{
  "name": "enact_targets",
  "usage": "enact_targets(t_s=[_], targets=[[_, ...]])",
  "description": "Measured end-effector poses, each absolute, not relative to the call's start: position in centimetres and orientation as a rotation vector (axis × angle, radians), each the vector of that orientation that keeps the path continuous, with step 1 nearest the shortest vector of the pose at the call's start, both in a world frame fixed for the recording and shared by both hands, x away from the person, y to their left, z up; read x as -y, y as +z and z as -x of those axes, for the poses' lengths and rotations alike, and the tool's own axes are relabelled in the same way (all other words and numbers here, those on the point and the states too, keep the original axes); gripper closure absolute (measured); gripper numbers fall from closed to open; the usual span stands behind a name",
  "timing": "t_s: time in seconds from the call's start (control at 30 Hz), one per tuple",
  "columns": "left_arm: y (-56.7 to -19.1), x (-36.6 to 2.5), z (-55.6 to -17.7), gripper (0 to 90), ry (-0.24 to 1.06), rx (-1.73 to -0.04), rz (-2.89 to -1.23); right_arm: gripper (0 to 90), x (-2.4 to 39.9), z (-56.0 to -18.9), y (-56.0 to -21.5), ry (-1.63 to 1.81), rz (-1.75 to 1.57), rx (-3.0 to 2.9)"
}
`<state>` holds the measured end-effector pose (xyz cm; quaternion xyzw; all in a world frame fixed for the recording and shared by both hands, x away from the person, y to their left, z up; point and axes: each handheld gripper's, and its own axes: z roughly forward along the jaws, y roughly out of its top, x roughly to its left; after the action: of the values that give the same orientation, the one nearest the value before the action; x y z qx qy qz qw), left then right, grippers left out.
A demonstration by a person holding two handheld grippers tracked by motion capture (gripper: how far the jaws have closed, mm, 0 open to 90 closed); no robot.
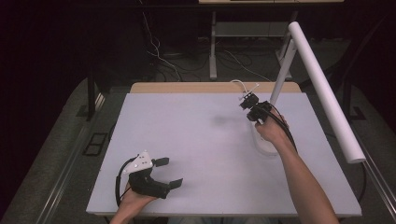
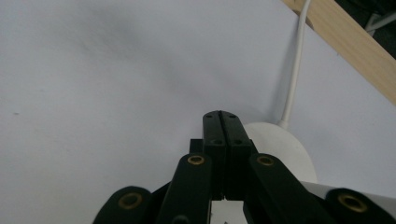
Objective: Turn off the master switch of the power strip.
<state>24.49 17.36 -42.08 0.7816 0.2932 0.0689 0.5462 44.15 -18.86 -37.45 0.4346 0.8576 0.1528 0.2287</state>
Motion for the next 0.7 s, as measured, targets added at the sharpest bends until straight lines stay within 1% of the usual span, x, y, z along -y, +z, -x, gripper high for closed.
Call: enact_targets(t_s=[0.3,0.33,0.37,0.47,0.5,0.53,0.7], targets=[[-42.1,-17.4,-24.5,5.9,0.163,-0.697,-1.846,89.3,18.7,-42.1,-35.6,0.538,-1.157,-2.349],[-42.1,-17.4,-24.5,5.9,0.163,-0.696,-1.848,87.4,18.8,-41.6,-35.3,0.569,-1.157,-2.348],[-42.1,-17.4,-24.5,5.9,0.163,-0.696,-1.849,87.4,18.8,-41.6,-35.3,0.569,-1.157,-2.348],[-42.1,-17.3,-24.5,5.9,0.162,-0.694,-1.851,80.7,19.1,-40.8,-35.2,0.629,-1.175,-2.343],[-42.1,-17.3,-24.5,5.9,0.163,-0.694,-1.85,75.1,19.4,-40.3,-35.1,0.687,-1.179,-2.346],[-42.1,-17.3,-24.5,5.9,0.164,-0.694,-1.85,75.1,19.4,-40.3,-35.1,0.687,-1.179,-2.346],[-42.1,-17.3,-24.5,5.9,0.163,-0.695,-1.847,57.5,19.9,-38.7,-35.3,0.79,-1.189,-2.341]])
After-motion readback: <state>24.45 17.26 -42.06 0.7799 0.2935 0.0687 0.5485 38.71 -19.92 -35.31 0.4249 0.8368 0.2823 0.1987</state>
